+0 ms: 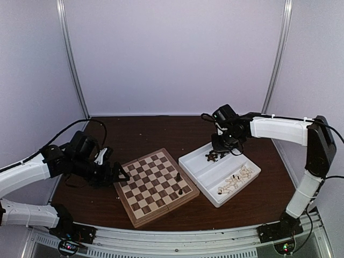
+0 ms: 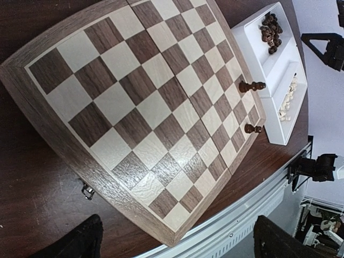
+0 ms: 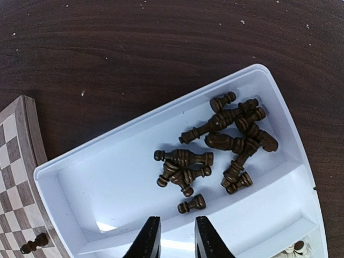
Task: Set up the chess pieces on the board
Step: Pick up the chess piece from the storage box.
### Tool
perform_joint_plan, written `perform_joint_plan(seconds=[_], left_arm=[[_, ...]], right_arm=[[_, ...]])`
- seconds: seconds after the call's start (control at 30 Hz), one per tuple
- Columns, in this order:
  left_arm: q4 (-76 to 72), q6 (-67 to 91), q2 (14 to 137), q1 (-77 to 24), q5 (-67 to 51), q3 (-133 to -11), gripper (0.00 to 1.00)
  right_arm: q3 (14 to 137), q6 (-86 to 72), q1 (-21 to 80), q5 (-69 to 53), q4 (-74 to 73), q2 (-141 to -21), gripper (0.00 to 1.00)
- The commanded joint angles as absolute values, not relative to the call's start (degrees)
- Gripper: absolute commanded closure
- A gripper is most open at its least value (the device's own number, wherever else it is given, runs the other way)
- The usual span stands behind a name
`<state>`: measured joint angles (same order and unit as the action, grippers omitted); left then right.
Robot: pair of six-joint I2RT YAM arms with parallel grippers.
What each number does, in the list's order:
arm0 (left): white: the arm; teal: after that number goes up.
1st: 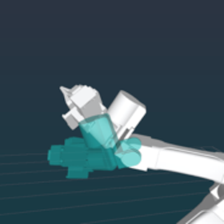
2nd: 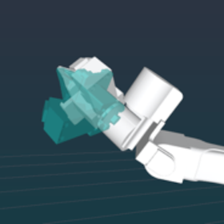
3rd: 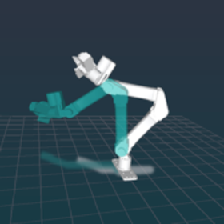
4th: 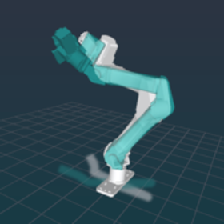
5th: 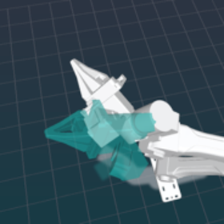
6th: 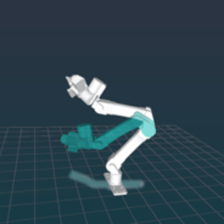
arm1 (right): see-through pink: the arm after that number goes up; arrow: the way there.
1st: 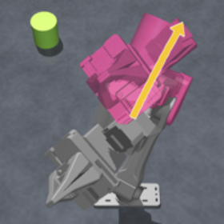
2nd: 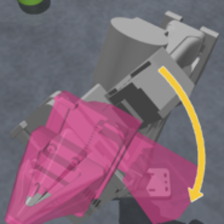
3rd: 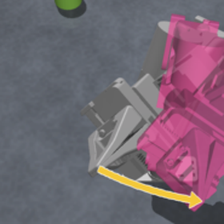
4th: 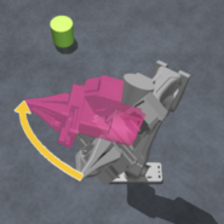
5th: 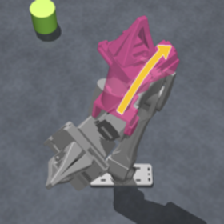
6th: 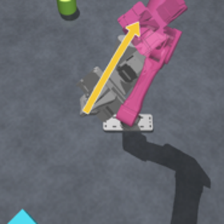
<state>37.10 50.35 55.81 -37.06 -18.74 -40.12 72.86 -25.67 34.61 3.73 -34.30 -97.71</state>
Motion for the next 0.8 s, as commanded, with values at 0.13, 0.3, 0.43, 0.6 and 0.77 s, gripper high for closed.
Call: perform_joint_plan(seconds=[0.13, 0.3, 0.43, 0.6, 0.77], left_arm=[[35.4, 48.7, 55.6, -36.7, -19.7, -42.4, 0.02], [35.4, 48.6, 55.6, -36.7, -19.8, -42.3, 0.02], [35.4, 48.4, 55.8, -36.7, -20.0, -42.6, 0.02], [35.3, 48.3, 56.5, -36.7, -20.0, -42.7, 0.02], [35.0, 48.5, 56.6, -36.7, -20.0, -42.6, 0.02]], right_arm=[[84.5, -17.8, 34.4, -0.6, -41.3, -108.4, 0.75], [88.0, -6.4, 34.5, -3.3, -42.7, -112.1, 0.76], [91.3, 2.4, 34.5, -2.5, -45.7, -114.2, 0.76], [93.3, 11.4, 35.2, -1.1, -48.5, -116.1, 0.74], [95.9, 16.8, 35.1, 2.6, -51.2, -118.6, 0.74]])
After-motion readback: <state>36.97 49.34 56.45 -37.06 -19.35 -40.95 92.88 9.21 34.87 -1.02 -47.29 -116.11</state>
